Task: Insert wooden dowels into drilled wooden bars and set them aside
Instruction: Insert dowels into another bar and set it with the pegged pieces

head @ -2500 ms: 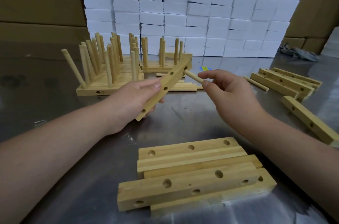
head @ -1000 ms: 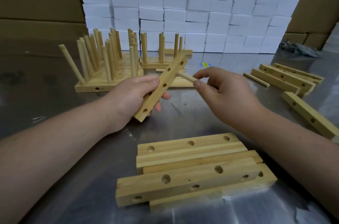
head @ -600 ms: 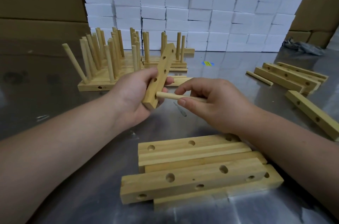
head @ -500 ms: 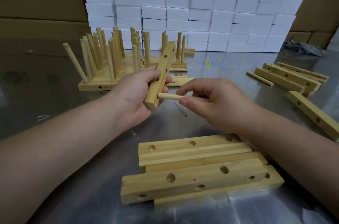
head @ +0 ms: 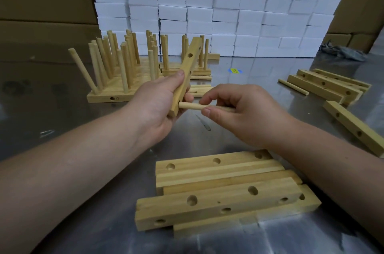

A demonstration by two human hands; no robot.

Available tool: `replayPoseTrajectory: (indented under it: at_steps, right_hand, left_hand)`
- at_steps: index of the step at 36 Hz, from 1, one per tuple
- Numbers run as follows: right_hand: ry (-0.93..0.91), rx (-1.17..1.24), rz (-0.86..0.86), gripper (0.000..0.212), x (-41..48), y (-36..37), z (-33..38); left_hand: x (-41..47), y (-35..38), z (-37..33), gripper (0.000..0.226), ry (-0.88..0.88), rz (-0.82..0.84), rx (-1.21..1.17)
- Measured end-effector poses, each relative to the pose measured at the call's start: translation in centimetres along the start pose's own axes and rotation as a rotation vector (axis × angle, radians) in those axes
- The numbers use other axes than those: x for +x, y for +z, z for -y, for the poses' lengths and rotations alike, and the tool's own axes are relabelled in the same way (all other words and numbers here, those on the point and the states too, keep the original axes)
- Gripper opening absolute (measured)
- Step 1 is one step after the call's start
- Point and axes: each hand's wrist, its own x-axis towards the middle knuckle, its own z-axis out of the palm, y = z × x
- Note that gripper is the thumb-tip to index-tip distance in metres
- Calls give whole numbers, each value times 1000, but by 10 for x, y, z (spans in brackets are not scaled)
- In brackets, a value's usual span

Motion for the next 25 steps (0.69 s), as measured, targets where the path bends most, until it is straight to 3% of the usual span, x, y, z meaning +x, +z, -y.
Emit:
replayPoseTrajectory:
  at_steps: [4, 25]
  right_hand:
    - [-10, -3, -13, 28, 0, 0, 1]
    - [15, -2, -61, 28, 1, -2, 5]
  left_hand:
    - [-1, 2, 3, 17, 26, 61, 23]
    - [2, 3, 11, 36, -40, 40, -77]
